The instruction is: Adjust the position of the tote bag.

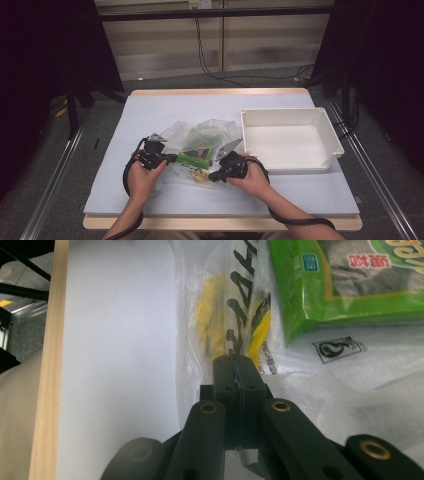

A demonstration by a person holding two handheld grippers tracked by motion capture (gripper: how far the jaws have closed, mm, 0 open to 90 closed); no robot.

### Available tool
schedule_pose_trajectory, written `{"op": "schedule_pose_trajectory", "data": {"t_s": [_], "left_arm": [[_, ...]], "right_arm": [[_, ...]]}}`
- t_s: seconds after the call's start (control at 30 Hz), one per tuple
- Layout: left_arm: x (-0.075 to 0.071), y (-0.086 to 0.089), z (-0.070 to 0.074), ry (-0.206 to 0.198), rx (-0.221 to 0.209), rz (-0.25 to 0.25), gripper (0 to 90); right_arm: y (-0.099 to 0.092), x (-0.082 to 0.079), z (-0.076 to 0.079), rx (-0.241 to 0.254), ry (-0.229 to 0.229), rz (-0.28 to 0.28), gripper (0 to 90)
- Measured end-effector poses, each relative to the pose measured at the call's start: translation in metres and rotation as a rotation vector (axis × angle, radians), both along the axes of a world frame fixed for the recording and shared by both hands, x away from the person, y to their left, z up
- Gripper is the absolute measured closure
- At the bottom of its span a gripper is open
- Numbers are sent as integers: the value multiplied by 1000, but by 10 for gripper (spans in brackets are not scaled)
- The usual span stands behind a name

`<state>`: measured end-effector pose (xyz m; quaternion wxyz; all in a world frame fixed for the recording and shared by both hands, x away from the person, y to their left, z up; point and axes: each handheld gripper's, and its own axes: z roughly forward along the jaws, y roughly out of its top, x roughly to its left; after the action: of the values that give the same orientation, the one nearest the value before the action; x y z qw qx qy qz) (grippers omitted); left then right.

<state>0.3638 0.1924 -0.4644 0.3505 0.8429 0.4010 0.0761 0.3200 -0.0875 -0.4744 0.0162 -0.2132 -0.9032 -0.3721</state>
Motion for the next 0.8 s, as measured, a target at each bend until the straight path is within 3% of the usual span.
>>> {"op": "schedule_pose_trajectory", "data": {"t_s": [0.07,0.23,0.3,0.4,0.6,0.7,0.8], "left_arm": [[1,-1,-1,8,11,-6,900],[-1,-4,-4,60,-24,-21,900],[-3,-5,-5,64,-2,-32,900],[-2,-3,-6,67,-15,-22,900],[-2,-1,-4,60,9,-24,900],[-2,1,-2,58,-23,-15,900],[-2,1,0,72,-44,-28,900]], "right_arm": [[-3,1,-1,9,5,-6,900],[-7,1,-2,17,16,-39,900],[-8,2,-2,15,9,-35,900],[-9,2,-2,11,9,-29,900],[-12,1,-2,4,9,-32,900],[-12,0,-1,3,10,-35,887],[-9,-1,2,22,9,-44,794]]}}
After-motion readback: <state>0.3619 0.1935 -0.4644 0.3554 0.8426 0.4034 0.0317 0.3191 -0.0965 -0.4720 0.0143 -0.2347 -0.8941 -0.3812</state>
